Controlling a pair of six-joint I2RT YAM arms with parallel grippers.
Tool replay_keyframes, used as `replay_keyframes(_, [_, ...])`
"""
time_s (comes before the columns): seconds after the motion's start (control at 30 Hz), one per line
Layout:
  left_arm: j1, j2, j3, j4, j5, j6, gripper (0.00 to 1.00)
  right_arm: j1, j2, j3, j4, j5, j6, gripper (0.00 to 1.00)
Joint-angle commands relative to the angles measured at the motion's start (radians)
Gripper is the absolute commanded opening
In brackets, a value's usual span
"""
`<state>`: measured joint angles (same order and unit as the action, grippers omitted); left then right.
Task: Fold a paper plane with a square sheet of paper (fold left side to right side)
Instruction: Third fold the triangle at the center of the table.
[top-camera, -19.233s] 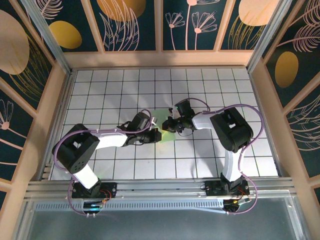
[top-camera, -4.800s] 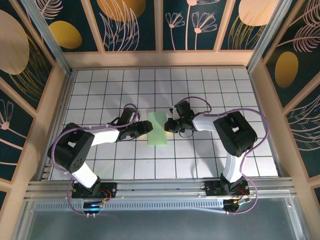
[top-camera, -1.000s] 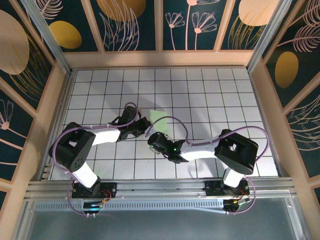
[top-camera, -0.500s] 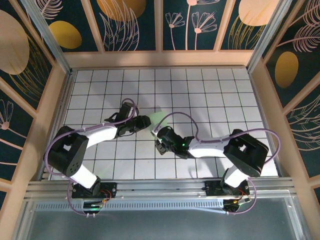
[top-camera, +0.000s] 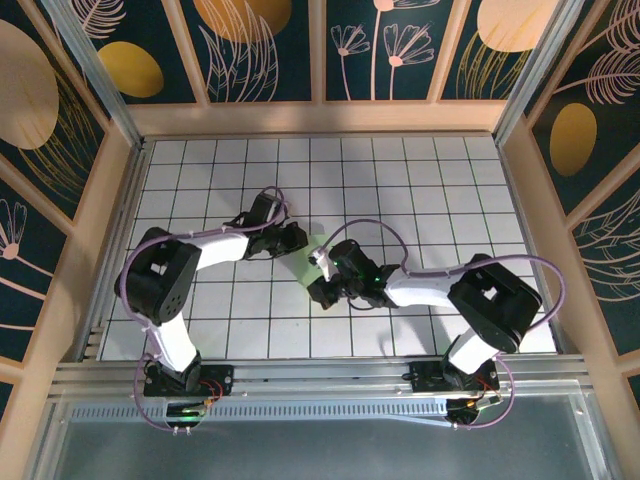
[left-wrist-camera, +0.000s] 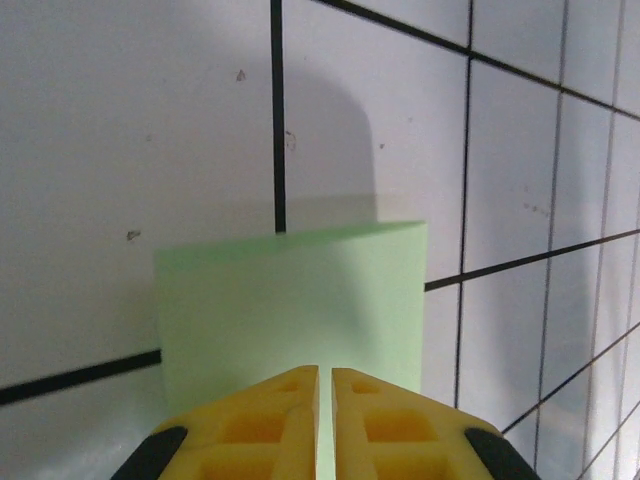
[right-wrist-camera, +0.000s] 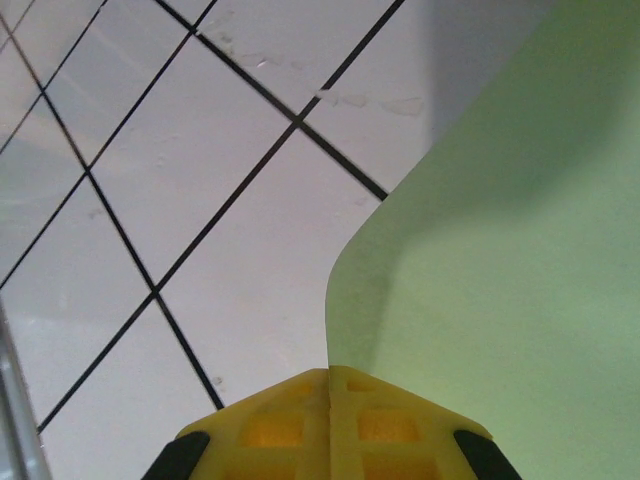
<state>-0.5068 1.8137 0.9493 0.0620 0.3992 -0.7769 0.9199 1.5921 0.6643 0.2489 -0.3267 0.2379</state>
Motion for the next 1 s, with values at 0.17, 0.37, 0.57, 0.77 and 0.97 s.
replay_keyframes(0.17, [-0.02,0.117,0.091,-0.063,0.018,0.065,0.08,-0.026,0.031,-0.001,0.044,-0.083,0.047,0.0])
replay_keyframes(0.37, [-0.025,0.136,0.077,-0.082,-0.022,0.076,0.05,-0.07,0.022,-0.017,0.053,-0.117,0.072,0.0])
replay_keyframes(0.57, [-0.029,0.147,0.07,-0.102,-0.054,0.087,0.03,-0.103,0.028,0.011,-0.011,-0.102,0.071,0.0])
replay_keyframes(0.77, [-0.036,0.148,0.068,-0.1,-0.061,0.085,0.02,-0.139,0.05,0.041,-0.08,-0.06,0.077,0.0])
replay_keyframes(0.97, [-0.038,0.147,0.069,-0.102,-0.061,0.086,0.02,-0.16,0.064,0.046,-0.096,-0.03,0.088,0.0])
